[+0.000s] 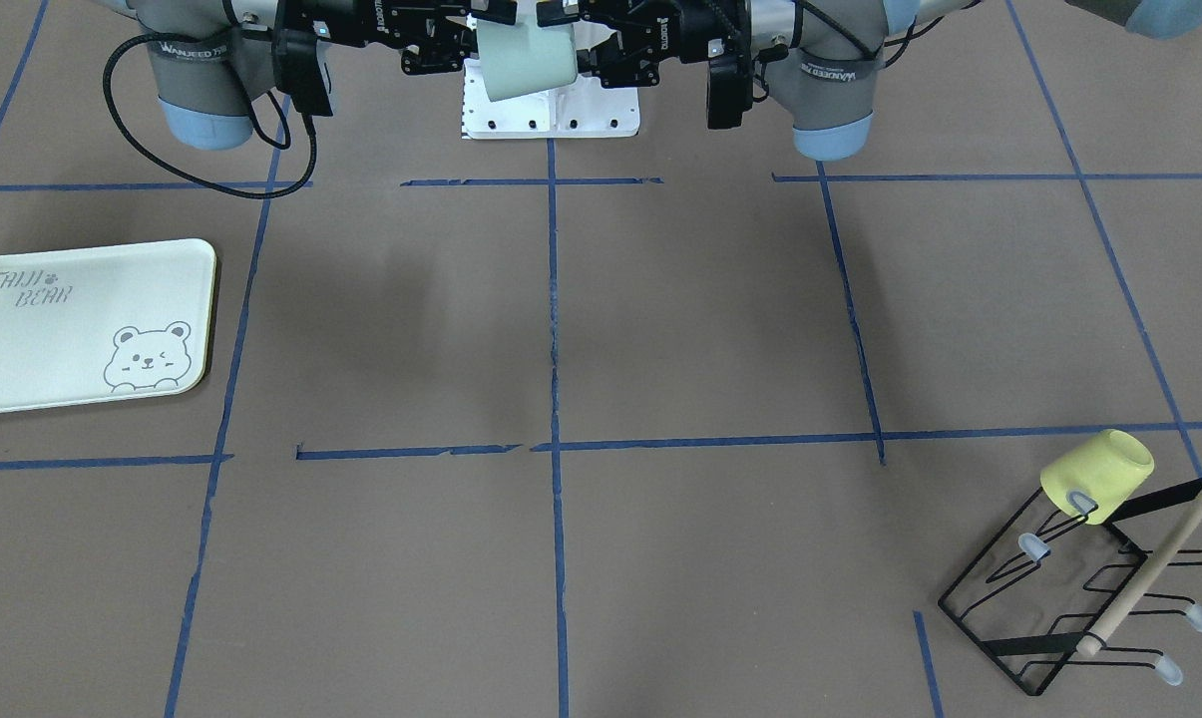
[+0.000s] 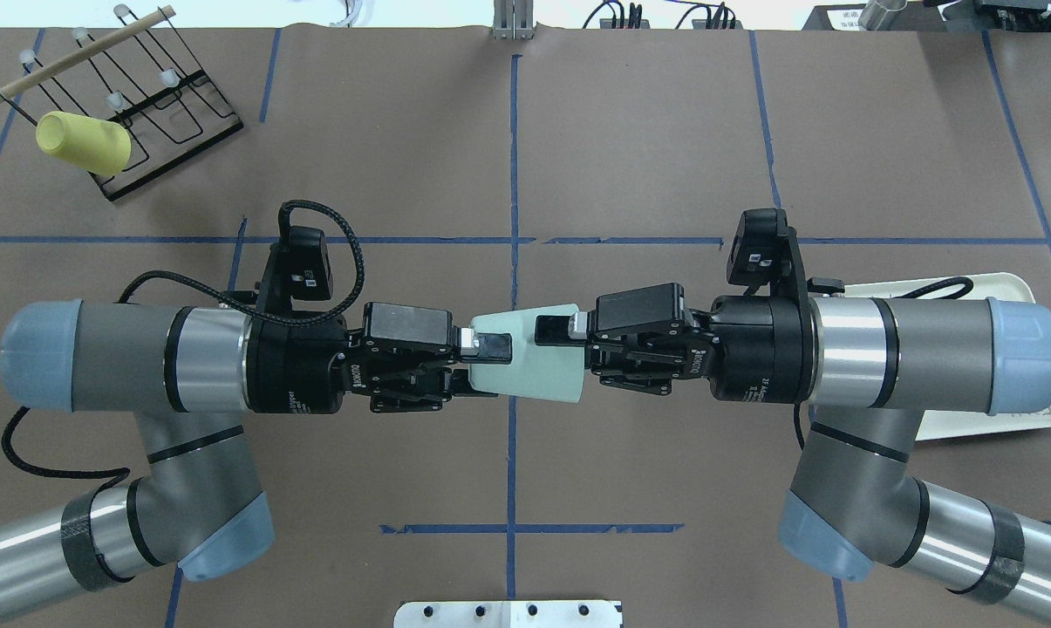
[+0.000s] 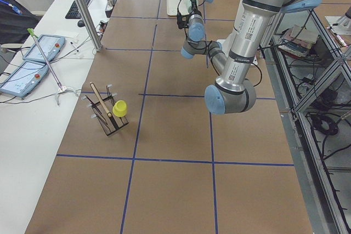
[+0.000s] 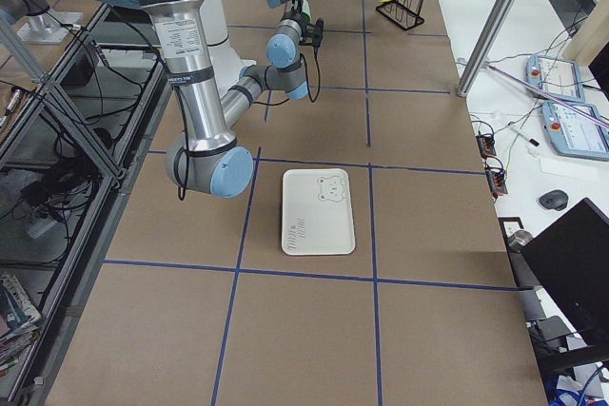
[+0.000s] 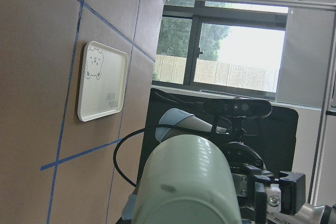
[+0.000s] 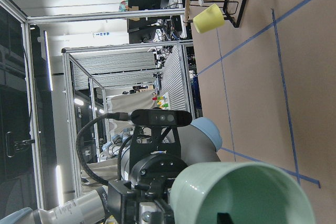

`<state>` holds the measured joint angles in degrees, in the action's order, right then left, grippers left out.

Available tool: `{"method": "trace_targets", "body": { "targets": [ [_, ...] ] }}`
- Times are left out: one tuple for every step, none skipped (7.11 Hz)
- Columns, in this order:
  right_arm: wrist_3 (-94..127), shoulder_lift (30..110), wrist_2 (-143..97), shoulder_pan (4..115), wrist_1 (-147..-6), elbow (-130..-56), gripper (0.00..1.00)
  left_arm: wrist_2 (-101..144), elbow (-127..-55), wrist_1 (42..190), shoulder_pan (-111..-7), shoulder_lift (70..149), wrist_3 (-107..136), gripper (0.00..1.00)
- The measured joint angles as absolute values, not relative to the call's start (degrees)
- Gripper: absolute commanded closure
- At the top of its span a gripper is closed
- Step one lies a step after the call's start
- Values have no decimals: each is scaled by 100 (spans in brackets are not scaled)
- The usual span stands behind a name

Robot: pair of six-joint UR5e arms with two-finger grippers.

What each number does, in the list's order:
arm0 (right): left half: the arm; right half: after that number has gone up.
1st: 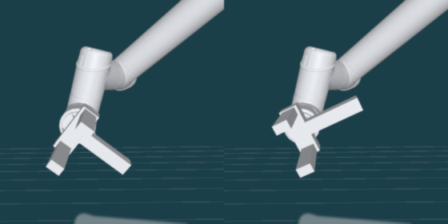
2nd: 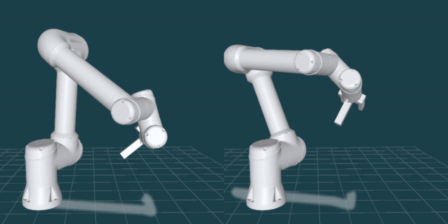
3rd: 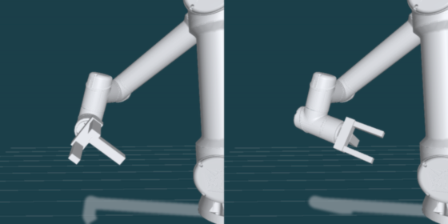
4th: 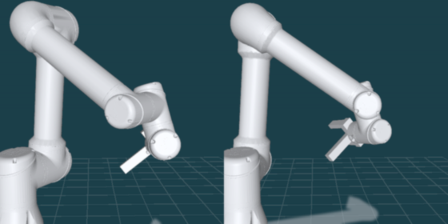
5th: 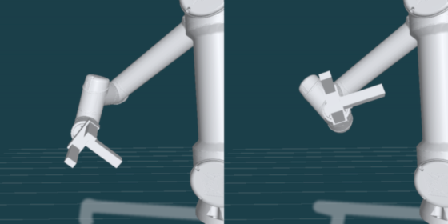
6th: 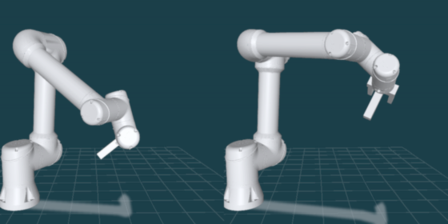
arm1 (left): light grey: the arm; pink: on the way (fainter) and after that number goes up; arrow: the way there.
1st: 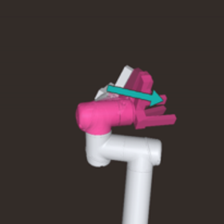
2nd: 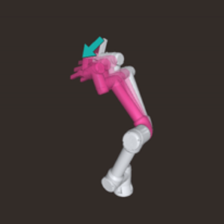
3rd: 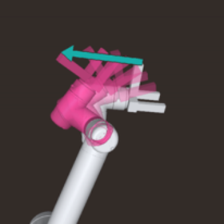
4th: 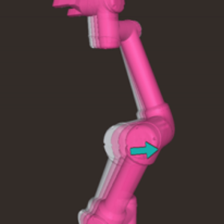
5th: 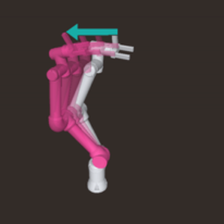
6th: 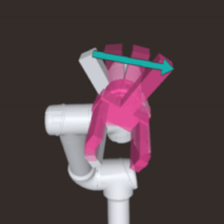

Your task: Left arm grabs green cup and hands to right arm on tray

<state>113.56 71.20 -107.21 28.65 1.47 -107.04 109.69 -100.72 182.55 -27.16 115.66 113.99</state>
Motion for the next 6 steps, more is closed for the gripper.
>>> {"method": "trace_targets", "body": {
  "targets": [
    [11354,7120,-10712,2865,223,-10700,67,10969,-10072,18255,-2716,11566,11401,62],
    [11352,7119,-10705,2865,271,-10695,89,10969,-10076,18255,-2716,11566,11408,62],
    [11352,7119,-10700,2863,290,-10687,88,10969,-10078,18255,-2716,11566,11448,62],
    [11345,7116,-10668,2841,296,-10678,99,10966,-10087,18257,-2716,11575,11517,29],
    [11333,7112,-10562,2791,304,-10673,100,10963,-10089,18255,-2715,11585,11614,0],
    [11323,7109,-10456,2734,301,-10668,100,10956,-10086,18254,-2711,11597,11724,0]
  ]
}}
